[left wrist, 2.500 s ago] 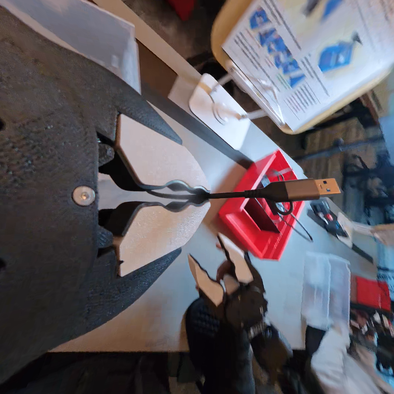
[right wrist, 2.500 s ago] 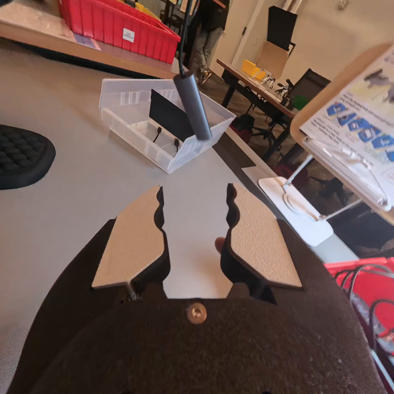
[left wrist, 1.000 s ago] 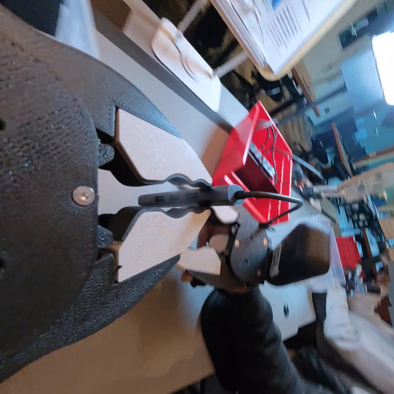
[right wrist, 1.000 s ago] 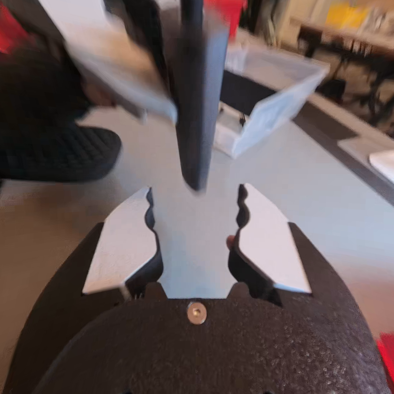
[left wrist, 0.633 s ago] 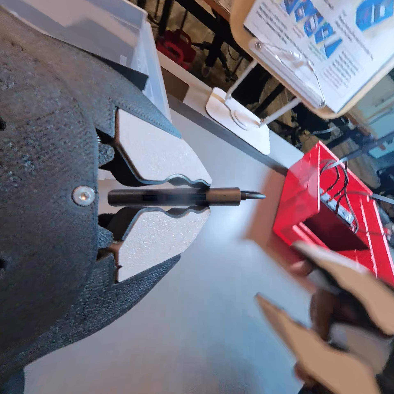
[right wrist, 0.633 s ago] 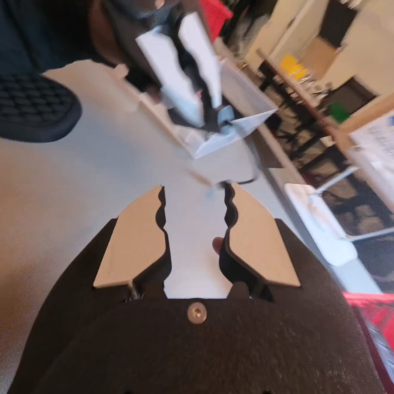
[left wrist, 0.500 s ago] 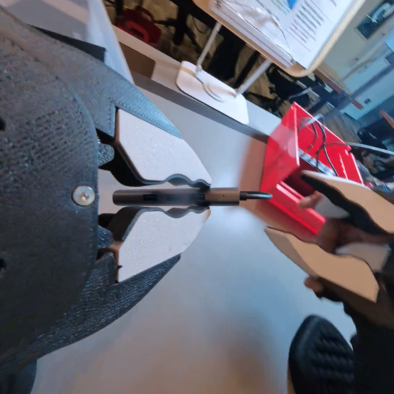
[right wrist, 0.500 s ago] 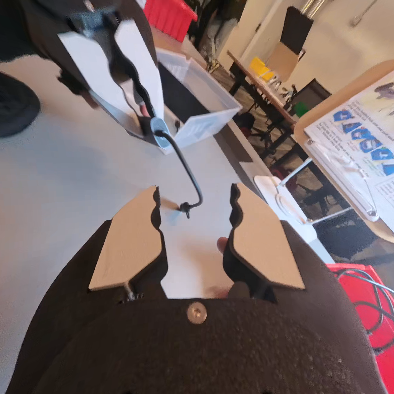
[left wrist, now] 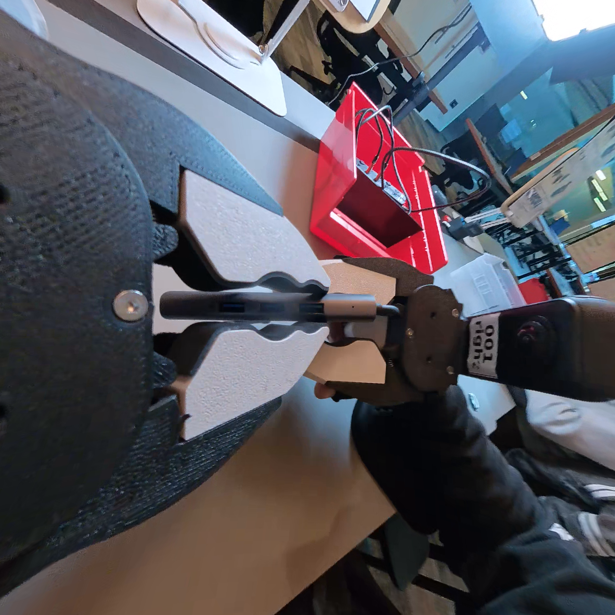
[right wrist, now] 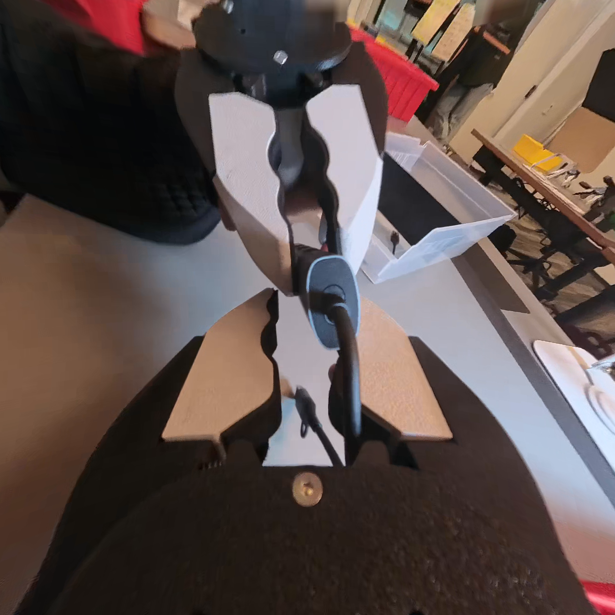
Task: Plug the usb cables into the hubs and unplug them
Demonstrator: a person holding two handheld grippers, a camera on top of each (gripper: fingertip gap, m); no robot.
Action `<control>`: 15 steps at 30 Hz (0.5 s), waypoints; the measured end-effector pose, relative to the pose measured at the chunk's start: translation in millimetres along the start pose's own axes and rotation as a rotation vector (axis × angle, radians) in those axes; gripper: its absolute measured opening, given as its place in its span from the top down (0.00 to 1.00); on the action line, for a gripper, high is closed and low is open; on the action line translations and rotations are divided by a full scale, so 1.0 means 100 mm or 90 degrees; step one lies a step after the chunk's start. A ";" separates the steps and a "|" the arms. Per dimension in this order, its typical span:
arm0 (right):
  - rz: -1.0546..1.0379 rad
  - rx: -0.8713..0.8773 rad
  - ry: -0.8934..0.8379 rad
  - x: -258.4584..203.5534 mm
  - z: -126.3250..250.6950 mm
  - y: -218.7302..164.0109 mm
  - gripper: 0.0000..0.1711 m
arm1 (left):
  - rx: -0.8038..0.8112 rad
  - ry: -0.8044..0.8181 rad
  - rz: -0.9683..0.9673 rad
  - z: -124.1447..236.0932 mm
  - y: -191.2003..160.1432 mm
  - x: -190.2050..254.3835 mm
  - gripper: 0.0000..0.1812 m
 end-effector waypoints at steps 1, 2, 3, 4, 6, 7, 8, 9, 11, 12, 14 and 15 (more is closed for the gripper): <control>-0.021 0.025 -0.006 0.01 0.00 0.02 0.83 | 0.014 0.001 0.009 0.00 0.00 0.00 0.91; -0.042 0.050 -0.007 0.02 0.01 0.03 0.85 | 0.026 0.001 0.016 -0.01 0.00 -0.01 0.91; -0.063 0.070 -0.004 0.02 0.00 0.04 0.85 | 0.035 0.005 0.018 -0.01 0.00 -0.01 0.91; -0.078 0.087 0.001 0.03 0.01 0.04 0.86 | 0.046 0.007 0.020 -0.01 0.00 -0.01 0.91; -0.091 0.103 0.015 0.03 0.02 0.05 0.87 | 0.062 0.006 0.021 0.00 0.02 0.00 0.91; -0.086 0.096 0.018 0.04 0.04 0.06 0.88 | 0.061 0.012 0.013 0.01 0.03 0.00 0.91; -0.075 0.083 0.016 0.05 0.04 0.07 0.89 | 0.056 0.020 0.010 0.01 0.03 0.00 0.91; -0.061 0.070 0.009 0.06 0.05 0.07 0.89 | 0.050 0.019 0.014 0.02 0.03 0.00 0.91; -0.048 0.060 -0.002 0.07 0.09 0.07 0.89 | 0.036 0.022 0.027 0.07 0.00 -0.04 0.87; -0.052 0.061 -0.005 0.10 0.12 0.07 0.89 | 0.027 0.018 0.034 0.11 -0.02 -0.08 0.84; -0.061 0.068 -0.016 0.15 0.19 0.08 0.90 | -0.011 -0.001 0.062 0.17 -0.10 -0.13 0.77; -0.066 0.070 -0.023 0.18 0.22 0.10 0.89 | -0.036 0.005 0.061 0.17 -0.15 -0.15 0.77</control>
Point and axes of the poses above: each gripper's, where its closed fingertips meet, z back along the fingers, y out of its top, x = y × z across the jaws, the point moved 10 cm from there along z, back along the fingers, and after that the axes turned 7 degrees about -x, right-handed, at the moved point
